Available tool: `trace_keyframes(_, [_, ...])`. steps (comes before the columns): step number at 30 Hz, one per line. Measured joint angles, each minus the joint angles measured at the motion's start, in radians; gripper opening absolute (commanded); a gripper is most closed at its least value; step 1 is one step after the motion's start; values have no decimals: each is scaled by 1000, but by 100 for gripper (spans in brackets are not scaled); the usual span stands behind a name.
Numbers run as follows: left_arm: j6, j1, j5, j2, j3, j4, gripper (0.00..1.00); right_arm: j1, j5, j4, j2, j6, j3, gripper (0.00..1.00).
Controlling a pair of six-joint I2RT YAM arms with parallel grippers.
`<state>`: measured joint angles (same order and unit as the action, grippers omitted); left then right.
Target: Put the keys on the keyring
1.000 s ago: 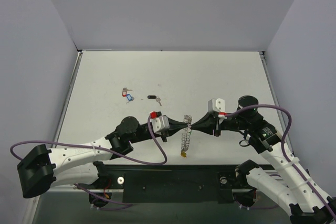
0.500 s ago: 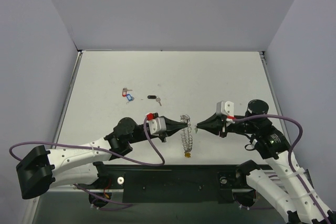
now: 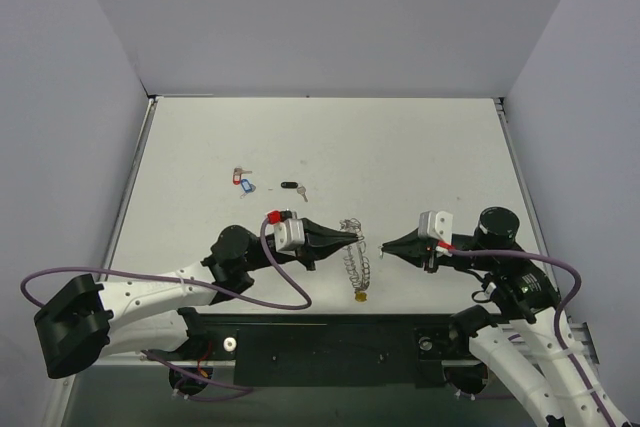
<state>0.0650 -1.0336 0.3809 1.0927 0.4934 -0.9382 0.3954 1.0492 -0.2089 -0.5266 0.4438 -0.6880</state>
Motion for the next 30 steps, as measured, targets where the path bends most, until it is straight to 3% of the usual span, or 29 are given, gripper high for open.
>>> trace_keyframes(16, [-3,1,76,27,0,-2,0,46,-40,179,5,-95,54,0])
trace_keyframes(30, [-23,1,90,50,0,11,0,39,-109,261,19,-298,92,0])
